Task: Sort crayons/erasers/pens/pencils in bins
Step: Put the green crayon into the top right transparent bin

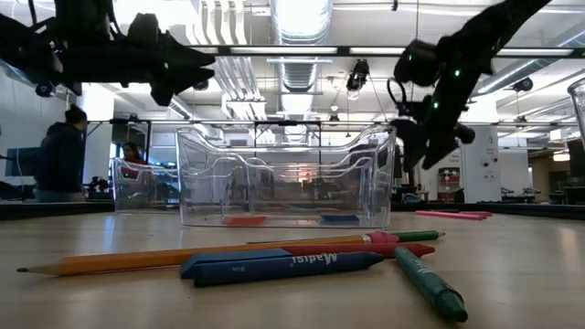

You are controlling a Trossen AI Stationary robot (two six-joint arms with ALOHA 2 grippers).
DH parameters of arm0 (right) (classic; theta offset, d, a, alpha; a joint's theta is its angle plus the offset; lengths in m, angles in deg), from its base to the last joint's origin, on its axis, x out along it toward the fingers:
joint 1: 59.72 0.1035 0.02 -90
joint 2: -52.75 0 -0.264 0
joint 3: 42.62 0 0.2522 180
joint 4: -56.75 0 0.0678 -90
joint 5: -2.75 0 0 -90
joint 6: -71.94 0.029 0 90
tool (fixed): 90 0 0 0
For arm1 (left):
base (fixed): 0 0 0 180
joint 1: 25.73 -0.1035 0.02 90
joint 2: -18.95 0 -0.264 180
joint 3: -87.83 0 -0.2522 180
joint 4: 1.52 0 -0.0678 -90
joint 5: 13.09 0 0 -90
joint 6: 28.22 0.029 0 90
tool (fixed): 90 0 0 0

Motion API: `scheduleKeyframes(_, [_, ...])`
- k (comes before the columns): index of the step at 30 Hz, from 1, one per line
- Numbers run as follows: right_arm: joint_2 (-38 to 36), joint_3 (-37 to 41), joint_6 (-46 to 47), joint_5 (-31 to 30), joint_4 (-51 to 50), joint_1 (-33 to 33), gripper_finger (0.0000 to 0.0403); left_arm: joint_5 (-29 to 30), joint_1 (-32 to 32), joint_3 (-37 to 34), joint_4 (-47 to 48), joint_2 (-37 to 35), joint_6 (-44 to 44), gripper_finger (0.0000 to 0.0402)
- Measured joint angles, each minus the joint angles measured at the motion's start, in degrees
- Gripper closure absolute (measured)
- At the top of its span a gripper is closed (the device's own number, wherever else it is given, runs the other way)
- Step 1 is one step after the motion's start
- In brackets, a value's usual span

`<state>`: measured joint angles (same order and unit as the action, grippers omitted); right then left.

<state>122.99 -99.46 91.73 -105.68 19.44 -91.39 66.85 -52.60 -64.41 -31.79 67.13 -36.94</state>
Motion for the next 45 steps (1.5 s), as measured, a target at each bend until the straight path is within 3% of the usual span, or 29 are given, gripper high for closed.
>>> scheduleKeyframes(4, [3.76,0.62,0.44,1.60,6.13,-3.38,0.0152,0.02,0.04,0.00,-0.45,1.49,0.04,0.0221])
scheduleKeyframes(13, [16.36,0.42,3.40,15.04,21.13,-7.91,0.0152,0.02,0.01,0.26,-0.58,3.84,0.04,0.0221])
scheduleKeyframes(19, [21.41,0.12,3.80,15.35,27.78,-8.51,0.0152,0.02,-0.02,0.26,-0.49,4.90,0.16,0.0221])
scheduleKeyframes(38, [15.89,3.94,0.33,11.15,28.18,-8.34,0.0152,0.04,-0.04,0.26,-0.48,4.66,0.64,0.0221])
scheduleKeyframes(42, [13.61,8.48,1.56,10.06,31.95,-7.87,0.0152,0.04,-0.04,0.26,-0.48,4.66,1.74,0.0221])
scheduleKeyframes(45, [12.32,12.65,2.66,10.12,40.11,-6.96,0.0152,0.11,-0.04,0.28,-0.48,4.66,1.79,0.0221])
